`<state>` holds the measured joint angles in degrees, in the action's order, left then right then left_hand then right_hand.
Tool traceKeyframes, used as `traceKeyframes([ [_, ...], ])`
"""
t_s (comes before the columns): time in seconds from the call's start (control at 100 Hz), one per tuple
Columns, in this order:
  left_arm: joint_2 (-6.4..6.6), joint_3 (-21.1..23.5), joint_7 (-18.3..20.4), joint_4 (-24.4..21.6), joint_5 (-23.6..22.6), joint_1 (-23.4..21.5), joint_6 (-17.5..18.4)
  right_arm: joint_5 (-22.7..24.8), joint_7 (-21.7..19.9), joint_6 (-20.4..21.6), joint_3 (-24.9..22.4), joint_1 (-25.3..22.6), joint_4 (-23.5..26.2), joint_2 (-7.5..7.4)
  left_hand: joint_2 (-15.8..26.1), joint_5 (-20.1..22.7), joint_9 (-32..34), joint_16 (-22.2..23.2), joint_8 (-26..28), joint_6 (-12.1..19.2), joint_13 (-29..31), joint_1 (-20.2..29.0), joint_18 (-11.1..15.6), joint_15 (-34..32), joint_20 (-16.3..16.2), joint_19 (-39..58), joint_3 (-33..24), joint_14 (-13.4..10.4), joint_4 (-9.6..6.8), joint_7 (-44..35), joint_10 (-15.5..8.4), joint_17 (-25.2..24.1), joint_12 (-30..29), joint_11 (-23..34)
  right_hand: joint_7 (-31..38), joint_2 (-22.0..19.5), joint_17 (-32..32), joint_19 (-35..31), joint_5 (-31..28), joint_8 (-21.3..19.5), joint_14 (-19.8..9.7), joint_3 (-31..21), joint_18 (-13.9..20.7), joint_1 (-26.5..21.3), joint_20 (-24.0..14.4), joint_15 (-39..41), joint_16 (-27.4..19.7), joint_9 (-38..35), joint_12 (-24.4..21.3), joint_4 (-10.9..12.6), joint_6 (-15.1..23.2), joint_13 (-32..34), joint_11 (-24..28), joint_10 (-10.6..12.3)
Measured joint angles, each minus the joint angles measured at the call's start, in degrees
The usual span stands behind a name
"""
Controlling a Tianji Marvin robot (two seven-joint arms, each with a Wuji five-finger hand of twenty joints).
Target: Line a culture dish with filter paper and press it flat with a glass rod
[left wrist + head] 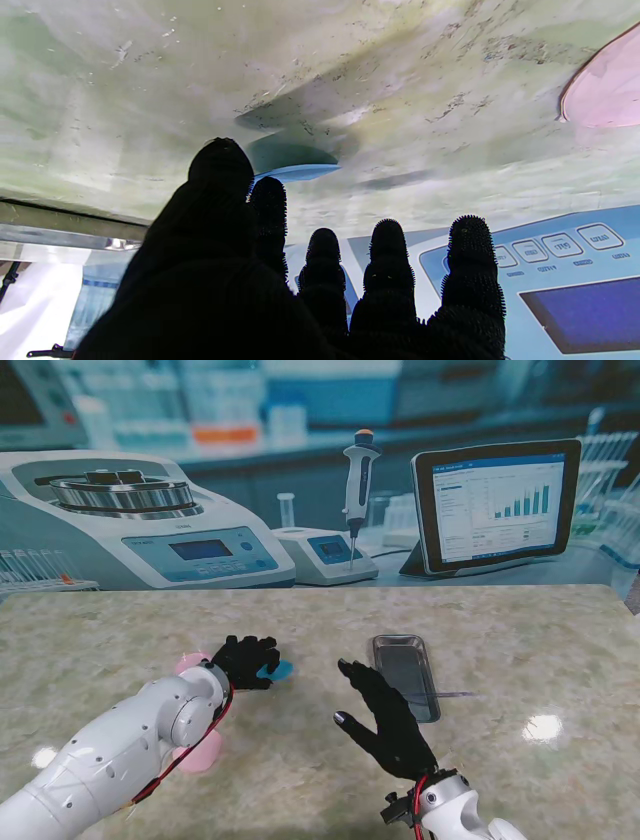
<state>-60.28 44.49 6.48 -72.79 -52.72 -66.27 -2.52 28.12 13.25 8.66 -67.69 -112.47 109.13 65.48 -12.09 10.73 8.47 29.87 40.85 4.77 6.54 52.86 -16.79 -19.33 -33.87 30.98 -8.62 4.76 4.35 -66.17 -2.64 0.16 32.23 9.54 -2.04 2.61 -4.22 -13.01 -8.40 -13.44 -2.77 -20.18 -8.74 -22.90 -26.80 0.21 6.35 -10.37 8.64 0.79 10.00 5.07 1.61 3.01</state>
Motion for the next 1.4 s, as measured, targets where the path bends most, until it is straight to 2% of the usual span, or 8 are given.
traceKeyframes([
  [0.26,-0.12,0.67,-0.83,-0.1,0.14,-0.33,0.18,-0.06,0.03,0.02,0.0,0.0,0.0,0.02,1.32,3.99,1.26,0.59,-1.2,0.07,0.02,6.98,0.0,-2.72,0.0,0.02,3.74,0.0,0.05,-0.26,0.0,0.0,-0.87,3.47,0.0,0.0,0.0,0.0,0.0,-0.13,0.0,0.01,0.0,0.0,0.0,0.0,0.01,0.0,0.0,0.0,0.0,0.0,0.02,0.0],
  [0.53,-0.26,2.41,-1.59,-1.21,-0.12,-1.39,0.47,-0.08,0.05,0.05,-0.02,0.0,0.0,0.03,1.35,7.53,1.76,1.28,-2.81,-0.65,0.04,9.78,0.0,-4.32,0.0,0.21,3.76,0.0,0.16,-0.22,0.0,0.0,-0.95,6.94,0.0,0.0,0.0,0.0,0.0,-0.77,0.0,0.02,0.0,0.0,0.0,0.0,0.55,0.0,0.0,0.0,0.0,0.0,0.03,0.0],
  [0.7,-0.41,4.32,-2.41,-2.34,-0.17,-2.58,0.78,-0.09,0.1,0.08,-0.03,0.0,0.0,0.04,1.26,8.04,2.33,1.48,-2.36,-1.28,0.11,9.98,0.0,-5.77,0.0,0.88,3.76,0.0,0.17,-0.4,0.0,0.0,-0.96,9.9,0.0,0.0,0.0,0.0,0.0,-0.83,0.0,0.02,0.0,0.0,0.0,0.0,0.55,0.0,0.0,0.0,0.0,0.0,0.04,0.0],
  [0.72,-0.41,4.53,-2.45,-2.51,-0.23,-2.72,0.85,-0.09,0.11,0.09,-0.03,-0.01,0.0,0.04,1.24,8.04,2.33,1.78,-2.02,-1.29,0.11,9.98,0.0,-5.8,0.0,0.96,3.76,0.0,-0.74,-0.68,0.0,0.0,-0.96,10.27,0.0,0.0,0.0,0.0,0.0,-0.85,0.0,0.02,0.0,0.0,0.0,0.0,0.55,0.0,0.0,0.0,0.0,0.0,0.04,0.0],
  [0.74,-0.41,4.78,-2.46,-2.72,-0.32,-2.89,0.92,-0.09,0.12,0.09,-0.03,-0.01,0.0,0.04,1.24,8.04,2.33,1.93,-1.84,-1.29,0.11,9.98,0.0,-5.86,0.0,0.98,3.76,0.0,-0.83,-0.81,0.0,0.0,-0.96,10.27,0.0,0.0,0.0,0.0,0.0,-0.87,0.0,0.02,0.0,0.0,0.0,0.0,0.55,0.0,0.0,0.0,0.0,0.0,0.04,0.0],
  [1.1,-0.43,9.36,-2.11,-6.45,-0.74,-5.48,2.76,-0.08,0.24,0.16,0.03,-0.01,0.0,0.05,0.6,8.01,2.33,2.01,2.87,-1.22,0.12,10.01,0.0,-6.44,0.0,1.01,1.98,0.0,-0.83,-1.54,0.0,0.0,-1.46,11.59,0.0,0.0,0.0,0.0,0.0,-1.48,0.0,0.04,0.0,0.0,0.0,0.0,0.55,0.0,0.0,0.0,0.0,0.0,0.13,0.0],
  [1.4,-0.29,12.76,-1.6,-9.41,-2.17,-7.47,3.56,-0.06,0.24,0.2,0.06,-0.01,0.02,0.06,-0.03,8.47,2.33,2.02,3.54,-1.18,0.13,10.01,0.0,-6.44,0.0,1.01,1.47,0.0,-0.84,-1.56,0.0,0.0,-1.47,11.7,0.0,0.0,0.0,0.0,0.0,-1.53,0.0,0.05,0.0,-0.01,-0.01,0.0,0.55,0.0,0.0,0.0,0.0,0.0,0.18,0.0],
])
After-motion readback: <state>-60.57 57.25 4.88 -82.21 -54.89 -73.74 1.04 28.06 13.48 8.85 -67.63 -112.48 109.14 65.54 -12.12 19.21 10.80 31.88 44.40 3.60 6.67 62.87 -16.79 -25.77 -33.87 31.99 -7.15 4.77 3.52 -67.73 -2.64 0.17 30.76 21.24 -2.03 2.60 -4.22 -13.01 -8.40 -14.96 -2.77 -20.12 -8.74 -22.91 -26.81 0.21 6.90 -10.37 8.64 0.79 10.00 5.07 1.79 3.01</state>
